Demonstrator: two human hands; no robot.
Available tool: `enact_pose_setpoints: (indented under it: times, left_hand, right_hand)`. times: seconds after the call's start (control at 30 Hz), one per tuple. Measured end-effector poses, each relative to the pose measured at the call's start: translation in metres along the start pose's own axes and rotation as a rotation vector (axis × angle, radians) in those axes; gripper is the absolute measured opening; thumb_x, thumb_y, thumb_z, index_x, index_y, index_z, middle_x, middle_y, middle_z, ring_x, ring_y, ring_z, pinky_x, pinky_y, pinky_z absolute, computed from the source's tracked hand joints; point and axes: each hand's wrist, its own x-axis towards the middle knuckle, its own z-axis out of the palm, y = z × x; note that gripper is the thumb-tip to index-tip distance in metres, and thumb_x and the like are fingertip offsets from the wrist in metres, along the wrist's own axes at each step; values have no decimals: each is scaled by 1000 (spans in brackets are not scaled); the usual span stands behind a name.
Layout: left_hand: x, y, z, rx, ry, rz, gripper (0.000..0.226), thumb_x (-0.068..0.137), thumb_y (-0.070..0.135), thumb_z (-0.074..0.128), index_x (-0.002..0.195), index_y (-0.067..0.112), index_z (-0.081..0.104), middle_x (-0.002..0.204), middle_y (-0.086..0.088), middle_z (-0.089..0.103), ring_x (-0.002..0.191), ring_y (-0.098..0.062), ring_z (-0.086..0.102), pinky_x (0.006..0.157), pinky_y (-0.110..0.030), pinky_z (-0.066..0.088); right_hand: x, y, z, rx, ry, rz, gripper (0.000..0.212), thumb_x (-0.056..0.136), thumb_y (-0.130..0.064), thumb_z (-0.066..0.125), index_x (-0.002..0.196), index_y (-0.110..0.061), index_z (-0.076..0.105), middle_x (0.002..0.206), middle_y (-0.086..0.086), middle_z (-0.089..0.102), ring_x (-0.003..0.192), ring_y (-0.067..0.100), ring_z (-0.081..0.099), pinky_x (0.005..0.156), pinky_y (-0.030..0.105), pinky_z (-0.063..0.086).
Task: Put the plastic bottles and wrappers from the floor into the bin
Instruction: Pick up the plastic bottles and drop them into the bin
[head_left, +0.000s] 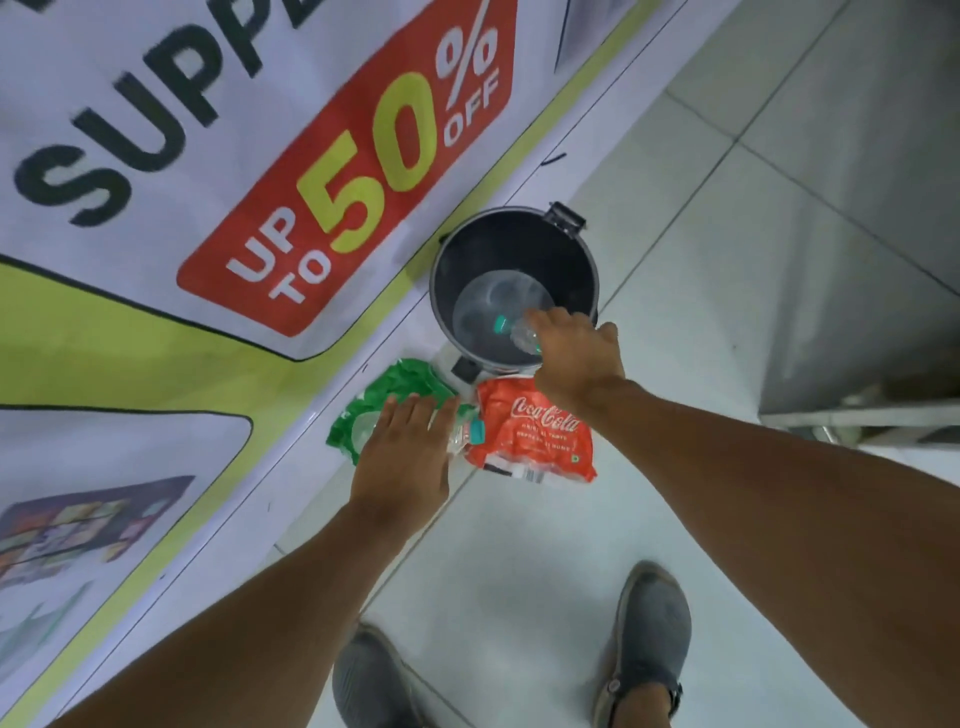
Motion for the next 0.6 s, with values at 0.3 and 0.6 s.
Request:
enact_pose_setpoints:
  times: [0.3, 0.6]
  left_hand:
    - [-25, -3, 18, 20, -63, -7, 73, 84, 24, 74, 150, 13, 46, 143, -15, 60, 136, -36, 54, 121, -53, 35]
    - [16, 9, -18, 60, -37, -2, 75, 80, 27, 78, 148, 15, 47, 138, -12, 63, 130, -34, 56, 120, -49, 38]
  right_hand:
    - [19, -3, 17, -139, -56, -138, 85, 78, -3, 65, 152, -25, 28, 148, 7, 48, 133, 31, 44, 111, 69, 29]
    - [-33, 32, 27, -44, 90, -76, 86, 82, -14, 74, 154, -22, 28, 160, 16, 34, 149, 38, 26, 117, 63, 19]
